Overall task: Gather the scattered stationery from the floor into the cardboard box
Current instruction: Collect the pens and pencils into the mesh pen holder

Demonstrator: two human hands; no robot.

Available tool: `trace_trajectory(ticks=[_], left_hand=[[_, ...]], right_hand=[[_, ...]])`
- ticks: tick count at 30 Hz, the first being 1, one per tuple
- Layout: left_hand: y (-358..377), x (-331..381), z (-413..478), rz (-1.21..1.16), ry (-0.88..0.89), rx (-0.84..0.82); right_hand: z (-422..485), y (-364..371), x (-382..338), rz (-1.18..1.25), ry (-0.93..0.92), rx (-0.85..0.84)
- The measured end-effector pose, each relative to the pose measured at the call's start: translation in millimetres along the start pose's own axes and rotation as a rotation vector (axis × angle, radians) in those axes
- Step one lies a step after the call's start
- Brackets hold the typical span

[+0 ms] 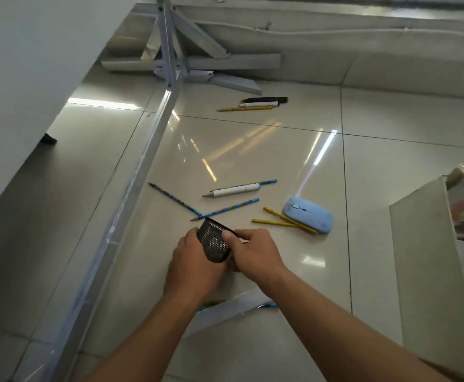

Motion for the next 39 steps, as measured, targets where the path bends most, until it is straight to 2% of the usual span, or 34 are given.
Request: trace_trajectory(ticks=[5,12,17,18,20,22,24,26,32,35,39], left_hand=[[3,2,-3,-0.041,0.038,0.081],[-9,27,-6,-0.097,0.140,0.217],[-16,44,-5,-0.179,0.166,0.301],[-16,45,-5,-0.188,0.171,0.309],[-13,43,-6,-0.203,0.184,0.317],[-5,38,-7,-0.227,0.197,0.309],[3,32,-10,-0.260,0.214,0.304],[10,28,-13,-0.300,0.231,0.293],[23,14,-16,-0.346,0.263,0.296],[25,7,-16,-0.363,0.250,0.308],[27,2,-15,-0.364,0.250,0.307]], right_hand=[[-3,0,-1,0.013,-0.053,0.033],[-13,-24,-37,0.139,-0.150,0.096],[-21,-45,-59,0.009,-0.265,0.096],[-22,-52,-60,-0.044,-0.299,0.110],[-19,-69,-57,-0.233,-0.320,0.239],[-13,-88,-45,-0.426,-0.207,0.368],[-4,-101,-33,-0.635,-0.092,0.420],[4,-106,-24,-0.886,-0.018,0.413],[8,-89,-25,-1.363,-0.114,0.321],[11,-84,-28,-1.469,-0.040,0.317],[12,-84,-30,-1.469,0.018,0.341]])
Point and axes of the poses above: each hand's wrist, its own z-axis towards the middle knuckle, its own y-axis out of the palm, x = y × z, the point moved 2 cm from there along z, towards the middle knuckle, and after that the axes turned 14 degrees about -x, right-handed, at the moved point
